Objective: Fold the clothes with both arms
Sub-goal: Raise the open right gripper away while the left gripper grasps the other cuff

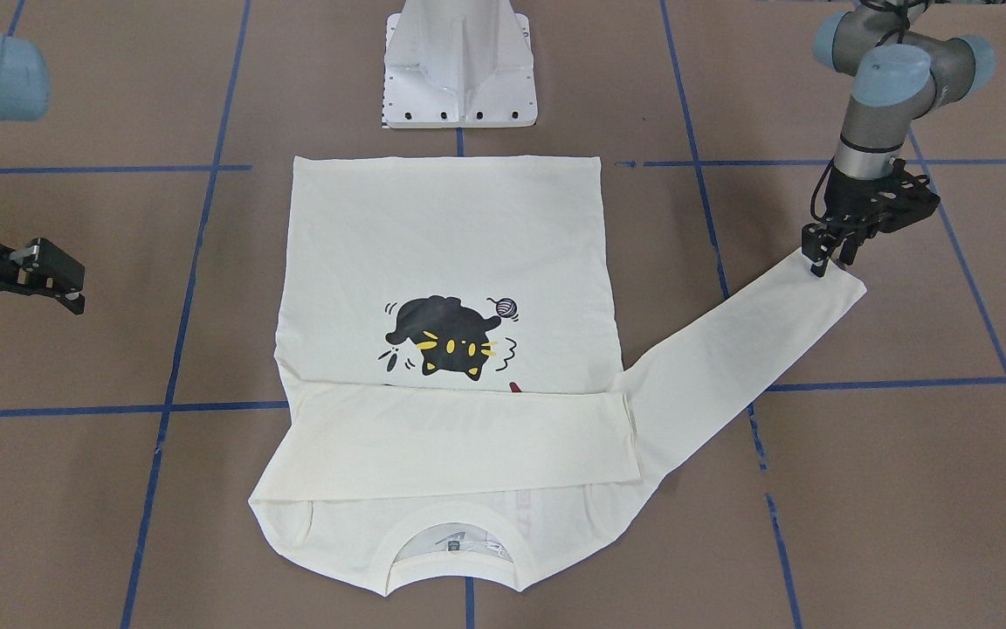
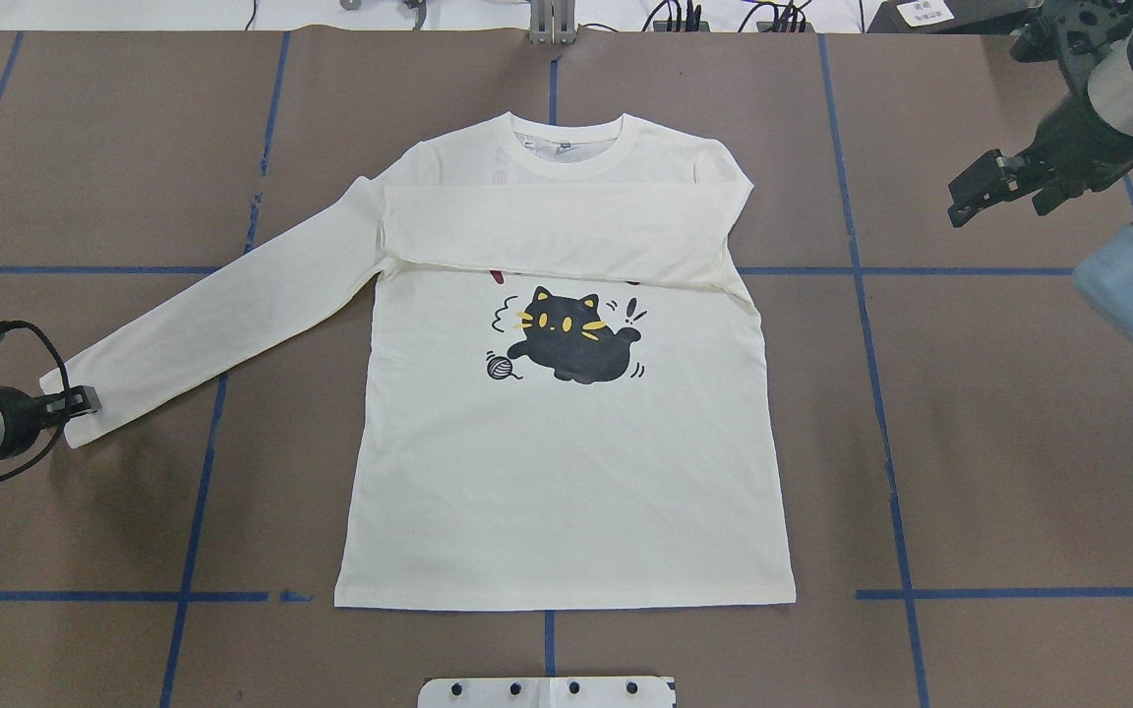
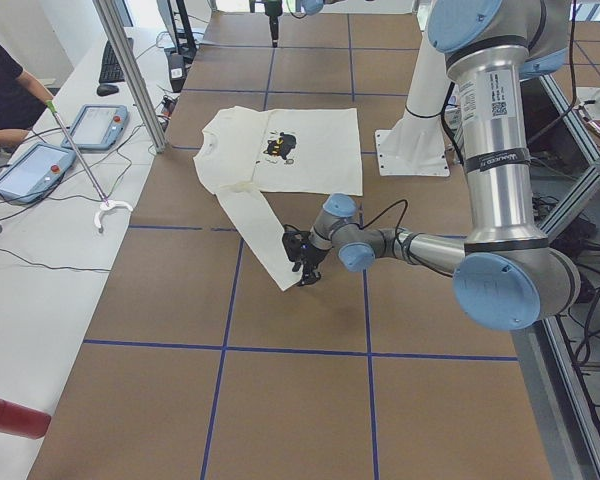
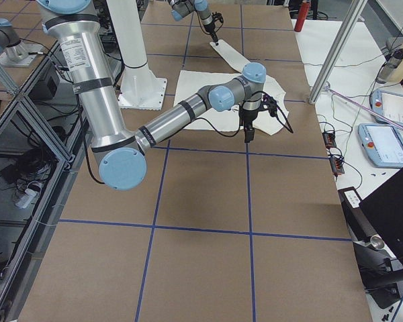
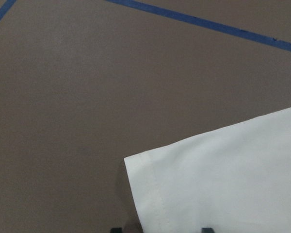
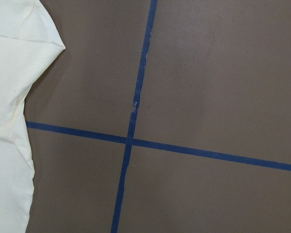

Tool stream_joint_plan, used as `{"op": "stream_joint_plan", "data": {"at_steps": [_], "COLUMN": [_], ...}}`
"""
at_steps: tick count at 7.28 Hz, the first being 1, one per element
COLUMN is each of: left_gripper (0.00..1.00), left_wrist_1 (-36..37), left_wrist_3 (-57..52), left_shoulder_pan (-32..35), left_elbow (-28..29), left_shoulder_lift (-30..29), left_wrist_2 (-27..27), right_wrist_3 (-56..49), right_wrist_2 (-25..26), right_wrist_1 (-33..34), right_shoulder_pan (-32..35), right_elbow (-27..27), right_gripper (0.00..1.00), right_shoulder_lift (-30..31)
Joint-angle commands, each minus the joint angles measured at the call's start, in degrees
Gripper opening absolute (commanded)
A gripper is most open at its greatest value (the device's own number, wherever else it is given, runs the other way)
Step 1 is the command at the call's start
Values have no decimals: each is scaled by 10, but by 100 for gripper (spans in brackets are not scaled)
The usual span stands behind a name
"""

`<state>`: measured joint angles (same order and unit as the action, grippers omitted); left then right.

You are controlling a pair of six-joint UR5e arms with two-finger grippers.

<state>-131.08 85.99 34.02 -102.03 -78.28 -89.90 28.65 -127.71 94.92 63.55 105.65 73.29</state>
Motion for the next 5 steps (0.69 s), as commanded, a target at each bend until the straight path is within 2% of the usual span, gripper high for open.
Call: {"op": "stream_joint_plan", "data": {"at_steps": [1, 3, 5], "left_gripper": [20, 0, 0], "left_wrist_1": [0, 4, 6], "left_wrist_3": [0, -2, -5], "left_shoulder_pan": [3, 11, 22], "left_elbow": [-4, -11, -34], "left_shoulder_lift": [0, -1, -1], "left_wrist_2": [-1, -3, -5], "right_wrist_3": [0, 0, -1], "right_wrist_2": [0, 0, -2], "right_wrist_1": [0, 0, 0], "right_shoulder_pan": [0, 0, 2], "right_elbow": [0, -1, 0], "right_gripper": [100, 100, 100], "right_shoulder_lift": [0, 0, 1]}}
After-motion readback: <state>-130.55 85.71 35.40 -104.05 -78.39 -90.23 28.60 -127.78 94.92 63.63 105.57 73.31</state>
